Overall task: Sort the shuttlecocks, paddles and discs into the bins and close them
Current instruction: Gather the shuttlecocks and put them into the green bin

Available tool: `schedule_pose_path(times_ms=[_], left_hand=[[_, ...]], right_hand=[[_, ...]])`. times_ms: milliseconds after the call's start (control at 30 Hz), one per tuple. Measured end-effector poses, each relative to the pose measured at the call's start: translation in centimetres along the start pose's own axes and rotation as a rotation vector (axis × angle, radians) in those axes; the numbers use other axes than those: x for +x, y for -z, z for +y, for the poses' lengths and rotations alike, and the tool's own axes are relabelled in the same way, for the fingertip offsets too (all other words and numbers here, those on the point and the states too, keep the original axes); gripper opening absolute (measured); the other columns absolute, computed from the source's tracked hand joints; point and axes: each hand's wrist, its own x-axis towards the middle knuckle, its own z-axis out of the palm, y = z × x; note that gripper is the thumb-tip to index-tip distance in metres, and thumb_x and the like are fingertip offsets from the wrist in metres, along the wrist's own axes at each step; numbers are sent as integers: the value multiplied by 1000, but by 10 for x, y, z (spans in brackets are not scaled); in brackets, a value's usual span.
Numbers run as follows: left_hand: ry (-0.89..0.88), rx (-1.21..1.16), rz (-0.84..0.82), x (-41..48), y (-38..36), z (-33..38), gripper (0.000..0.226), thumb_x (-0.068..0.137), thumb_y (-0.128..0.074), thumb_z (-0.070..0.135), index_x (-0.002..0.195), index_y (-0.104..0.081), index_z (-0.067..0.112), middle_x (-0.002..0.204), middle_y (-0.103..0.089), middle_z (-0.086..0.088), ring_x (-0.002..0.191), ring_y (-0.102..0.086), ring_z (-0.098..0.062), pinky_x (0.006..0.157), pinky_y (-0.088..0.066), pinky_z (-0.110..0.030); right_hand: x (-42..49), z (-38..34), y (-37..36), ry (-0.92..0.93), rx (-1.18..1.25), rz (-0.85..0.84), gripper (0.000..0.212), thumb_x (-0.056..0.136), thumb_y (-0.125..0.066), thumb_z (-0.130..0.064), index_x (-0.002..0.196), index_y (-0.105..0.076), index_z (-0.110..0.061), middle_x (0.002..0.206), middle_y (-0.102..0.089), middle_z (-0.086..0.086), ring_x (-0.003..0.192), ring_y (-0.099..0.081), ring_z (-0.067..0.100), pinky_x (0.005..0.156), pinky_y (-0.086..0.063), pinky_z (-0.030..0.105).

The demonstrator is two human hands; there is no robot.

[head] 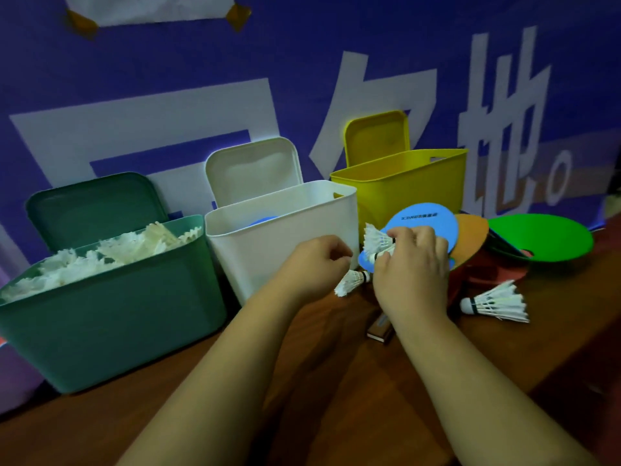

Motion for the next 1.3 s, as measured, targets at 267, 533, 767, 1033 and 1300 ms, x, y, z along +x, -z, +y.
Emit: schedule_pose_path(times_ms=[267, 533, 767, 1033, 1300], left_hand=[[17, -146, 68, 58, -60, 1, 47, 93, -50, 4, 123, -71, 34, 125, -66, -3, 114, -63, -20, 99, -50, -31], [-22, -336, 185, 59, -64, -15, 25, 93, -66, 10, 107, -81, 25, 98, -77, 16, 91, -69, 0, 80, -50, -9], [-104, -177, 412, 49, -27, -6, 32, 90, -68, 16, 116, -70, 35, 84, -69, 10, 79, -64, -4, 67, -46, -11], [-55, 63, 407, 9, 36, -15, 18, 89, -75, 22, 105, -71, 30, 88, -68, 13, 86, -65, -6, 78, -53, -24], [-63, 297, 517, -87, 153, -54, 13, 90, -71, 22, 100, -76, 28, 91, -75, 7, 90, -70, -16, 81, -54, -33]], right_hand=[[-13, -3, -13, -85, -178, -266, 49, 99, -52, -26, 146, -45, -18, 151, -39, 14, 135, -41, 35, 114, -35, 45], [-8, -4, -6, 6, -102, -276, 44, 101, -55, -25, 145, -49, -20, 144, -52, 2, 132, -42, 30, 111, -36, 44], [-9, -3, -9, 191, 227, -78, 39, 101, -58, -13, 137, -57, -28, 125, -66, -6, 110, -51, 23, 94, -47, 42], [-21, -15, -9, 254, 425, -151, 44, 103, -60, -15, 145, -52, -25, 126, -67, -1, 98, -67, 22, 75, -47, 31], [-40, -59, -17, 399, 496, -218, 36, 99, -68, -16, 133, -65, -27, 110, -69, -8, 89, -68, 8, 79, -55, 30]])
